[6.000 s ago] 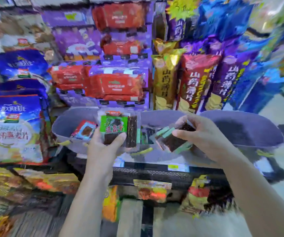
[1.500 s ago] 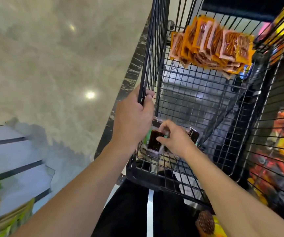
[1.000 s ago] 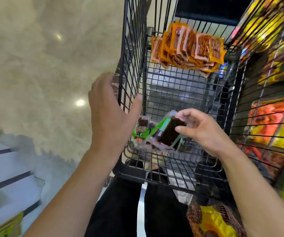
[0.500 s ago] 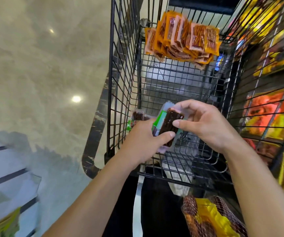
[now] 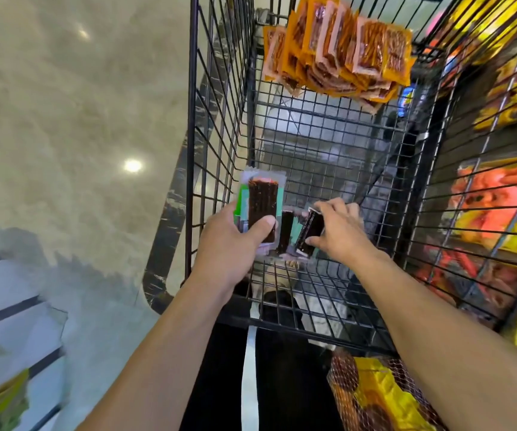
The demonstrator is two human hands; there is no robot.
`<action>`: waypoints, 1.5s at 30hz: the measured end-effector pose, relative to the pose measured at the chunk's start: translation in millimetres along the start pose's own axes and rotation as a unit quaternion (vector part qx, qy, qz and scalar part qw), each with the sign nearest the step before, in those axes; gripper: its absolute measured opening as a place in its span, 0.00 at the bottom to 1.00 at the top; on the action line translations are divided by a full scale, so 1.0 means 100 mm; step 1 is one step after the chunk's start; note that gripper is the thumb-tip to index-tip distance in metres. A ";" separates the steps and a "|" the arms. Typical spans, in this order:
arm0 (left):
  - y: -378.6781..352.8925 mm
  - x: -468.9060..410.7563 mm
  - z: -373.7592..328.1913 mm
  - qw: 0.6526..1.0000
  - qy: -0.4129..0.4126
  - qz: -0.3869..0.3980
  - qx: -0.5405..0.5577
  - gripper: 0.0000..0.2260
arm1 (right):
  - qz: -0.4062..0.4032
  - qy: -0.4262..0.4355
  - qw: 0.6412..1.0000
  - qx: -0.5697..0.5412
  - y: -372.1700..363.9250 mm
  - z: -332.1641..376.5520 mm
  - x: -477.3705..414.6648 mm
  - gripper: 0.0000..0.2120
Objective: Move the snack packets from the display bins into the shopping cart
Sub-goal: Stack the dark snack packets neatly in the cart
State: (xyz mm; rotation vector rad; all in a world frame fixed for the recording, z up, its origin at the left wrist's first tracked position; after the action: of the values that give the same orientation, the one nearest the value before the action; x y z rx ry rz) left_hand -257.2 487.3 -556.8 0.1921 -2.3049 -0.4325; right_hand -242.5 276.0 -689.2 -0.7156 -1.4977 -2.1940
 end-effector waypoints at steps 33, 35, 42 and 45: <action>-0.01 0.00 -0.05 0.991 0.019 0.131 -0.002 0.09 | 0.123 0.089 0.897 -0.416 1.26 0.16 0.51 0.18; 0.01 0.02 -0.08 0.988 0.019 0.152 -0.004 0.07 | 0.109 0.104 0.895 -0.421 1.32 0.24 0.51 0.17; 0.10 0.12 -0.17 0.987 -0.007 0.162 0.023 0.09 | 0.038 0.121 0.858 -0.497 1.27 0.49 0.57 0.18; 0.18 0.13 -0.21 0.985 -0.011 0.166 0.033 0.08 | 0.047 0.117 0.825 -0.551 1.22 0.59 0.64 0.19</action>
State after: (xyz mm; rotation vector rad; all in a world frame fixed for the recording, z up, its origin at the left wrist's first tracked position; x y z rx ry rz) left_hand -251.4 495.8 -528.0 -0.1652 -2.3177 -0.1885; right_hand -211.3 285.4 -542.7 -0.7344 0.0724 -2.8092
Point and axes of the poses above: each hand's wrist, its own x-axis away from the middle knuckle, its own y-axis out of the back of the hand, z = x × y, the point moved 1 cm from there along -x, towards the middle knuckle, and after that the axes turned 8 degrees about -z, right-handed, at the moved point
